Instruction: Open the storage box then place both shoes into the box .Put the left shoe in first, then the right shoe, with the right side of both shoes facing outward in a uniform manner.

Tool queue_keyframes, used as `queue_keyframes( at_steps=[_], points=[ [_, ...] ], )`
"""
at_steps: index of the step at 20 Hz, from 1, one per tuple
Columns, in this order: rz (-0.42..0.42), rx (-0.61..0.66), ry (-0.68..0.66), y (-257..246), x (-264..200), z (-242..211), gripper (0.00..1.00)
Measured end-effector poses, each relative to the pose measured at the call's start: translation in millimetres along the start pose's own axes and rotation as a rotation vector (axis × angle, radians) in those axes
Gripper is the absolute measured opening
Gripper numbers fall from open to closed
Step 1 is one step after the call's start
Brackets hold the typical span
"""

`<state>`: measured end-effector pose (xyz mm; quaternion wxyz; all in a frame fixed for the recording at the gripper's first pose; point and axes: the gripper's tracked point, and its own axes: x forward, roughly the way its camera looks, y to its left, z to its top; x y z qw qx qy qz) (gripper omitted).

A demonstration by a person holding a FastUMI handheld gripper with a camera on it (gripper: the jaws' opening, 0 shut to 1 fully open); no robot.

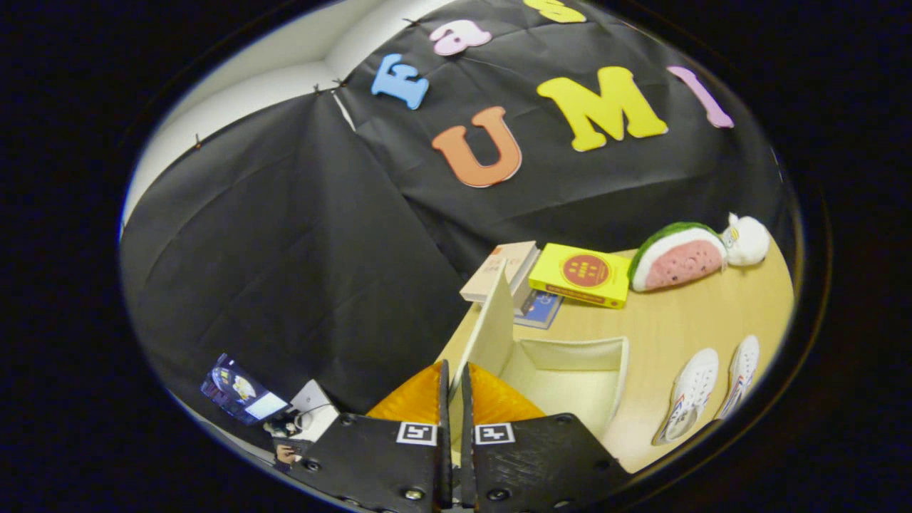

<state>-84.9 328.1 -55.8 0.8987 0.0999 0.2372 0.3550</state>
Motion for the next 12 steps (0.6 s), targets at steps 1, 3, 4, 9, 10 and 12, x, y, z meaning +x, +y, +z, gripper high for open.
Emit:
queue_keyframes(
  at_steps=[1, 3, 4, 9, 10, 12],
  points=[
    [0.004, -0.050, 0.001, 9.2, 7.7, 1.3, 0.13],
    [0.021, -0.120, -0.005, 26.1, 18.2, 2.6, 0.33],
    [0.028, -0.142, -0.006, 35.2, 20.3, 2.4, 0.49],
    [0.023, -0.249, -0.049, 55.0, 22.9, 8.5, 0.88],
    [0.025, -0.262, -0.051, 58.4, 22.7, 7.3, 0.87],
    [0.052, -0.256, -0.045, 67.5, 21.3, 4.6, 0.90]
  ],
)
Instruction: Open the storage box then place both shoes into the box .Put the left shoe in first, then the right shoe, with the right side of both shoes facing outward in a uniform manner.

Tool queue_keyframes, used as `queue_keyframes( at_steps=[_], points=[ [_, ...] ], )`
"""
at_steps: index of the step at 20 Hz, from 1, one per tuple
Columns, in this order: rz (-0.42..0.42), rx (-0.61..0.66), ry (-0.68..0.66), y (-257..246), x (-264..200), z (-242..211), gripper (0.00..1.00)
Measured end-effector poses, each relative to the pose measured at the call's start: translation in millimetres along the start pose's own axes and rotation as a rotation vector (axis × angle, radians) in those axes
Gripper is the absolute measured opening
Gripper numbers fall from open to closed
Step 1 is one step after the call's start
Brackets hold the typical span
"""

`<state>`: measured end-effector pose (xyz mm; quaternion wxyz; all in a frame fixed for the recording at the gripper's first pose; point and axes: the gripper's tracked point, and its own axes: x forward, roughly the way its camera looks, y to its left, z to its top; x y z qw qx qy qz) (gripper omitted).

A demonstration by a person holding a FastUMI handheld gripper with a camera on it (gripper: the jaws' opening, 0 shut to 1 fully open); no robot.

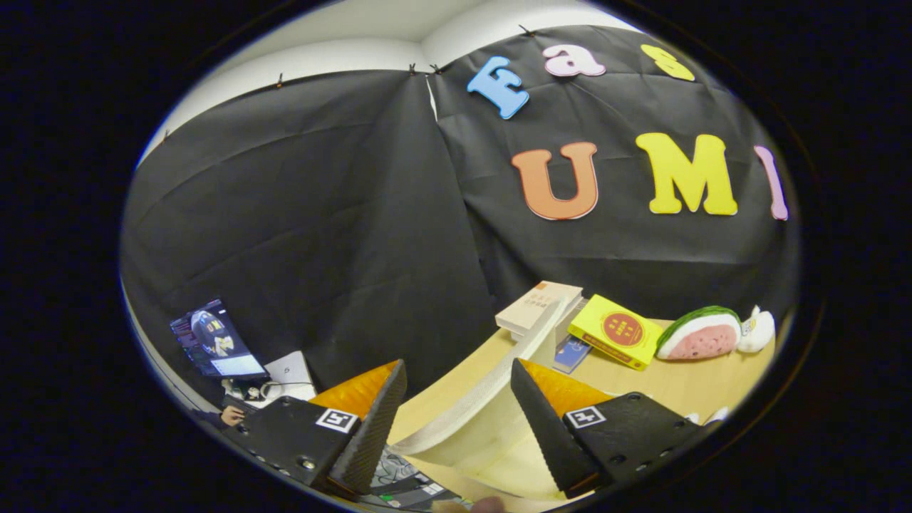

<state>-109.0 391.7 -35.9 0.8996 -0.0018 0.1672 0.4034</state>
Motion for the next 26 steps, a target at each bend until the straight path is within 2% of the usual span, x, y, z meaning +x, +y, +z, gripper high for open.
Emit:
queue_keyframes(
  at_steps=[5, 12, 19, 26],
  points=[
    [0.012, 0.030, 0.017, 0.7, 3.5, 3.3, 0.90],
    [-0.090, 0.074, -0.011, -48.8, -19.6, 0.9, 0.90],
    [-0.354, 0.054, -0.074, -136.1, -74.4, -18.4, 0.90],
    [-0.592, 0.057, -0.024, -234.4, -155.7, -68.2, 0.90]
  ],
)
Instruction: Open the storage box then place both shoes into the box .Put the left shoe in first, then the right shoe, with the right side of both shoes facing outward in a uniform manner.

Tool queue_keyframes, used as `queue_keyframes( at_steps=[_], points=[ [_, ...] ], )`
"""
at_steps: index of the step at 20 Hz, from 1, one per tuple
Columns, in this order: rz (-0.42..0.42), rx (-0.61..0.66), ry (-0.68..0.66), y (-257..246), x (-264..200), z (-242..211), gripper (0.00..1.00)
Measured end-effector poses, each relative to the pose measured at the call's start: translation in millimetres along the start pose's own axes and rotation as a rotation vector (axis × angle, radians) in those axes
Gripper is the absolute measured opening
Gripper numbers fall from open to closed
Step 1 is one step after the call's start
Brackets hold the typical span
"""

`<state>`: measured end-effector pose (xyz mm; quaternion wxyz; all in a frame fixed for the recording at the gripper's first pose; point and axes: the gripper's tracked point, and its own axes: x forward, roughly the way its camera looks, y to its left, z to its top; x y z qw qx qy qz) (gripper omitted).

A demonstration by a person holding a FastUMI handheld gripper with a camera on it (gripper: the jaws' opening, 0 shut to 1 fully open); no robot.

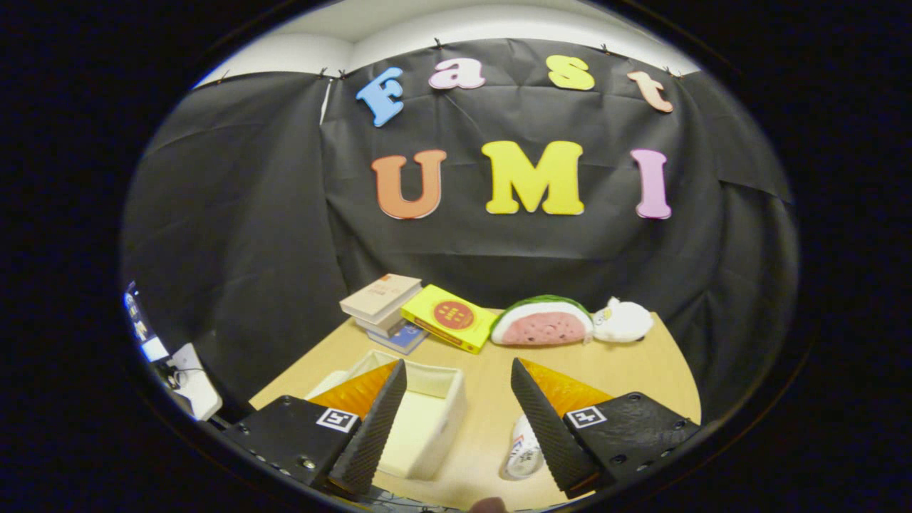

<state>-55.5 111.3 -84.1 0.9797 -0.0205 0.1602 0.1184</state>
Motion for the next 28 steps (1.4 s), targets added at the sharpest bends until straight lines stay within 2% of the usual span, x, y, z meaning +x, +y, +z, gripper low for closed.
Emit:
queue_keyframes(
  at_steps=[3, 8, 14, 17, 23, 26, 28],
  points=[
    [-0.054, 0.017, 0.141, -45.3, 11.2, -48.6, 0.90],
    [-0.068, 0.116, 0.346, -88.1, 39.3, -131.2, 0.90],
    [-0.080, 0.134, 0.561, -125.5, 89.8, -217.0, 0.90],
    [-0.078, 0.171, 0.630, -135.7, 116.3, -233.2, 0.94],
    [-0.023, 0.226, 0.776, -128.9, 143.5, -254.1, 0.93],
    [0.030, 0.290, 0.844, -116.7, 148.6, -261.6, 0.69],
    [0.062, 0.357, 0.888, -109.5, 148.8, -260.3, 0.36]
  ],
)
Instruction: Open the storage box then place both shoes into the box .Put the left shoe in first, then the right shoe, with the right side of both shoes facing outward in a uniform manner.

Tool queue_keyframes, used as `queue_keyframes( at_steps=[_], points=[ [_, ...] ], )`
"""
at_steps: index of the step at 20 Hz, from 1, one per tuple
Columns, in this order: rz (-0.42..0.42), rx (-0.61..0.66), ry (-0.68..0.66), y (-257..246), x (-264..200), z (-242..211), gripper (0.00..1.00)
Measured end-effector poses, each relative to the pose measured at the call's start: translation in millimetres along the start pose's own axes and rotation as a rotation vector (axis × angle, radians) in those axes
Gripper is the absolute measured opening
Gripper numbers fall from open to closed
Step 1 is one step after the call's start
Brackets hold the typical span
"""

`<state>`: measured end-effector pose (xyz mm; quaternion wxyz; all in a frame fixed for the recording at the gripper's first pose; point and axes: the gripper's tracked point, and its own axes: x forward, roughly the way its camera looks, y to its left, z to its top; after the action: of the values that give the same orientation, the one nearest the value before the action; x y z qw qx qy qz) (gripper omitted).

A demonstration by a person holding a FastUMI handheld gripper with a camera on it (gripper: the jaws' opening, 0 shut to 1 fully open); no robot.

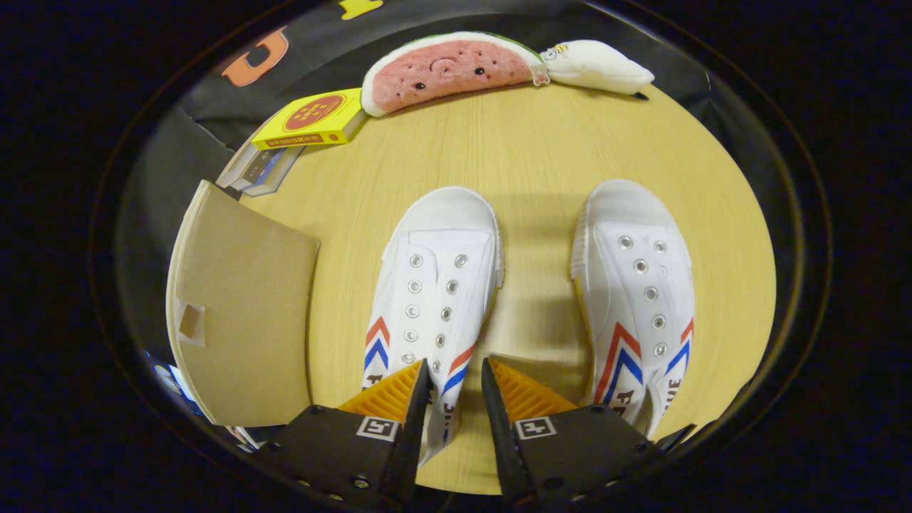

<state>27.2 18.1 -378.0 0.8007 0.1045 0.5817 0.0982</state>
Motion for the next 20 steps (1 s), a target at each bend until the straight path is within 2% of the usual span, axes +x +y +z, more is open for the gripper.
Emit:
queue_keyframes(
  at_steps=[1, 2, 3, 4, 5, 13, 20],
  points=[
    [0.003, 0.010, 0.011, 1.5, 1.6, -0.4, 0.20],
    [0.000, 0.007, 0.015, 1.9, -0.7, 2.5, 0.17],
    [-0.003, 0.008, 0.020, -0.8, 2.1, 1.1, 0.08],
    [-0.003, 0.015, 0.019, -2.7, -2.4, 2.3, 0.07],
    [0.000, 0.017, 0.019, -1.0, -2.2, 1.1, 0.00],
    [0.013, 0.024, -0.036, 21.1, -41.7, -7.3, 0.00],
    [0.036, 0.035, -0.159, 62.8, -128.6, -5.2, 0.00]
  ],
)
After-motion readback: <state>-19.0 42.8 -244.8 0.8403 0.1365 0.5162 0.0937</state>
